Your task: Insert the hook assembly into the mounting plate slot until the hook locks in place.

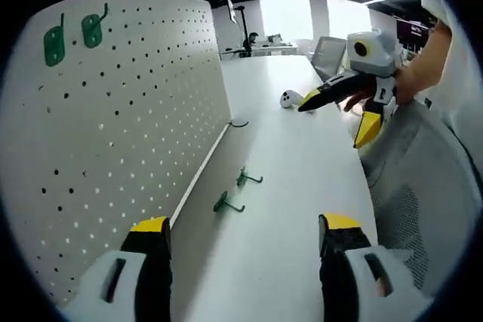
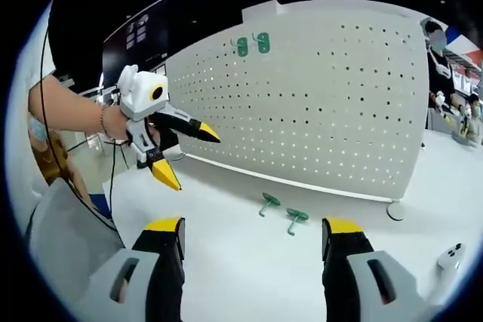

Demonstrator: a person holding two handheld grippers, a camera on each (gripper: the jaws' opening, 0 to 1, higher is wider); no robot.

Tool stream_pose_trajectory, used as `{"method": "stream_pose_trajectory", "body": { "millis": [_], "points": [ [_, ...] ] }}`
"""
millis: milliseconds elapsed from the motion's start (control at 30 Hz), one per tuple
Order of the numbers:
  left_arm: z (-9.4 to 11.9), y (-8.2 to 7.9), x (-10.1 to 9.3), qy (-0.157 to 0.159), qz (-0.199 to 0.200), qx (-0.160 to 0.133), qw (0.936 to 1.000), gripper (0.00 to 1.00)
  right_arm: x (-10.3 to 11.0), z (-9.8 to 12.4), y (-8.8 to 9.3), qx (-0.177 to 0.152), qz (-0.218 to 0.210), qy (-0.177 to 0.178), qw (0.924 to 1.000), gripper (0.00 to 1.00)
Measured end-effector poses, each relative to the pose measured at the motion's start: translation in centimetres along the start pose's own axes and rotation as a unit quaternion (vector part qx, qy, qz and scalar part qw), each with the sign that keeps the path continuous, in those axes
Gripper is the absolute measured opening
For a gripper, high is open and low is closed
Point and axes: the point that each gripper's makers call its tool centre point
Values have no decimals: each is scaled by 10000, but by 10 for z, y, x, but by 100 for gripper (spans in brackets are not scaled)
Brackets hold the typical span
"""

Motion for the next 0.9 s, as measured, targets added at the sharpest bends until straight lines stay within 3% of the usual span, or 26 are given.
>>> {"method": "stream_pose_trajectory", "body": {
  "millis": [233, 667, 900],
  "points": [
    [-13, 1, 4, 157, -381, 282, 9988, 82, -2, 0, 2, 29, -32, 27, 10000, 72],
    [-32, 4, 11, 433, -692, 663, 9945, 82, -2, -1, 5, 75, -98, 29, 9999, 73],
    [-40, 14, 14, 641, -955, 998, 9883, 81, -5, 1, 4, 51, -113, 77, 9999, 73]
  ]
}}
Point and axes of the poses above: the point that each gripper's makers call its tool centre point, and the gripper's own axes: z roughly backward along the fingers, x roughly to its left, y roughly out of its underside, and after that the axes turned 9 degrees about z, right-handed
